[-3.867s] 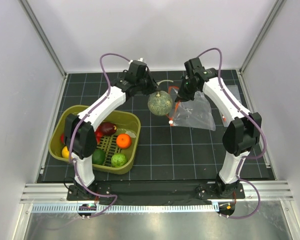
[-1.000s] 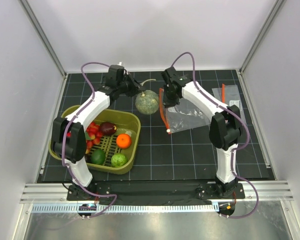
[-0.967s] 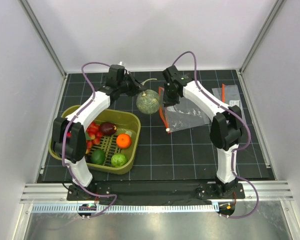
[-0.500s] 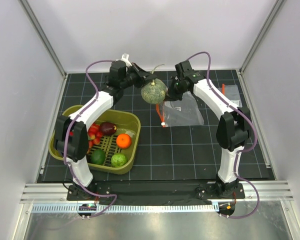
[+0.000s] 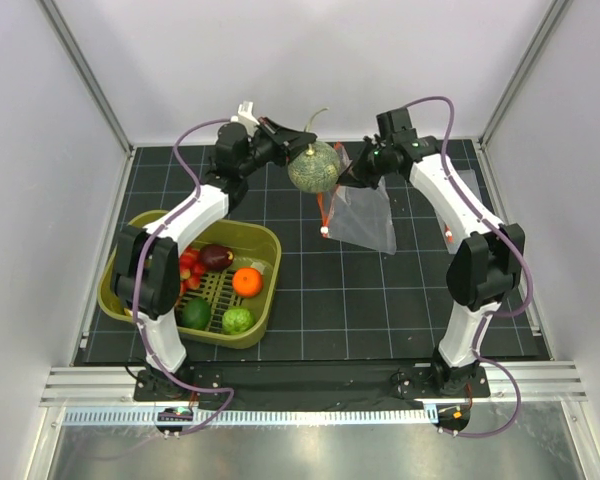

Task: Place the food in the zip-top bag and seal the zipper
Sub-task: Place the fake fruit in the zipper food storage bag.

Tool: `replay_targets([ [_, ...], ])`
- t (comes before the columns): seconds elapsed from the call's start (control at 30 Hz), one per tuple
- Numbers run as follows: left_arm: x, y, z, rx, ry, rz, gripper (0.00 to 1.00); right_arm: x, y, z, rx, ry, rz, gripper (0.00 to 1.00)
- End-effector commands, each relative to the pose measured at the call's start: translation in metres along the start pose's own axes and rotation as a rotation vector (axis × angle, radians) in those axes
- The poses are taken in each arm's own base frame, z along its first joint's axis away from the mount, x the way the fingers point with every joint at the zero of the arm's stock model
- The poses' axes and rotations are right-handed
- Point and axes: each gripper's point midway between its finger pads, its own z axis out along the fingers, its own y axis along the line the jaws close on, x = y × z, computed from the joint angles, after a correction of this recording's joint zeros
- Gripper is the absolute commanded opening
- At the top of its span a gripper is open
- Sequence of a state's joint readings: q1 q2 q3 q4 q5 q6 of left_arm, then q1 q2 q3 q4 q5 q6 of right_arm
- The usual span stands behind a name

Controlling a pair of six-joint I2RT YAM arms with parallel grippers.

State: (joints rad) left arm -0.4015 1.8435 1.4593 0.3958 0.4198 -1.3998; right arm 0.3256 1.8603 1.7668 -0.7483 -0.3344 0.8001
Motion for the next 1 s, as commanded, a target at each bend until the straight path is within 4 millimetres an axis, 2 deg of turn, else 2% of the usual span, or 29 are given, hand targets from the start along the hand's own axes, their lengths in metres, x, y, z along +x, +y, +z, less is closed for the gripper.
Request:
replay_targets([
  [0.0, 0.017, -0.002, 0.0, 0.048, 0.063, -0.006, 0.0, -0.022, 0.044, -0.038, -0.172, -0.079, 0.006, 0.01],
  [0.07, 0.025, 0.003, -0.001, 0.034, 0.089, 0.006, 0.0, -0.027, 0.049, -0.042, -0.186, -0.091, 0.008, 0.01],
  [0.17, 0.041, 0.03, -0.004, -0.034, 0.123, 0.008, 0.0, -0.029, 0.054, -0.043, -0.206, -0.09, 0.005, 0.01],
  [0.33, 0.053, 0.04, 0.0, -0.088, 0.156, 0.057, 0.0, -0.029, 0.057, -0.043, -0.217, -0.092, 0.001, 0.01],
  [0.47, 0.053, 0.038, 0.006, -0.12, 0.159, 0.104, 0.0, -0.024, 0.059, -0.042, -0.222, -0.08, -0.009, 0.01],
  [0.63, 0.055, 0.053, 0.008, -0.18, 0.167, 0.098, 0.0, -0.014, 0.06, -0.041, -0.231, -0.051, 0.005, 0.01],
  [0.77, 0.05, 0.062, 0.008, -0.209, 0.145, 0.087, 0.0, 0.0, 0.041, -0.033, -0.181, -0.012, 0.015, 0.01],
  [0.87, 0.048, 0.071, 0.01, -0.209, 0.136, 0.054, 0.0, 0.014, 0.02, -0.021, -0.13, 0.022, 0.005, 0.01],
  [0.9, 0.048, 0.075, 0.011, -0.209, 0.136, 0.043, 0.0, 0.02, 0.012, -0.015, -0.113, 0.039, 0.009, 0.01],
  [0.97, 0.054, 0.086, 0.012, -0.218, 0.153, 0.014, 0.0, 0.025, 0.008, -0.007, -0.109, 0.056, 0.003, 0.01],
])
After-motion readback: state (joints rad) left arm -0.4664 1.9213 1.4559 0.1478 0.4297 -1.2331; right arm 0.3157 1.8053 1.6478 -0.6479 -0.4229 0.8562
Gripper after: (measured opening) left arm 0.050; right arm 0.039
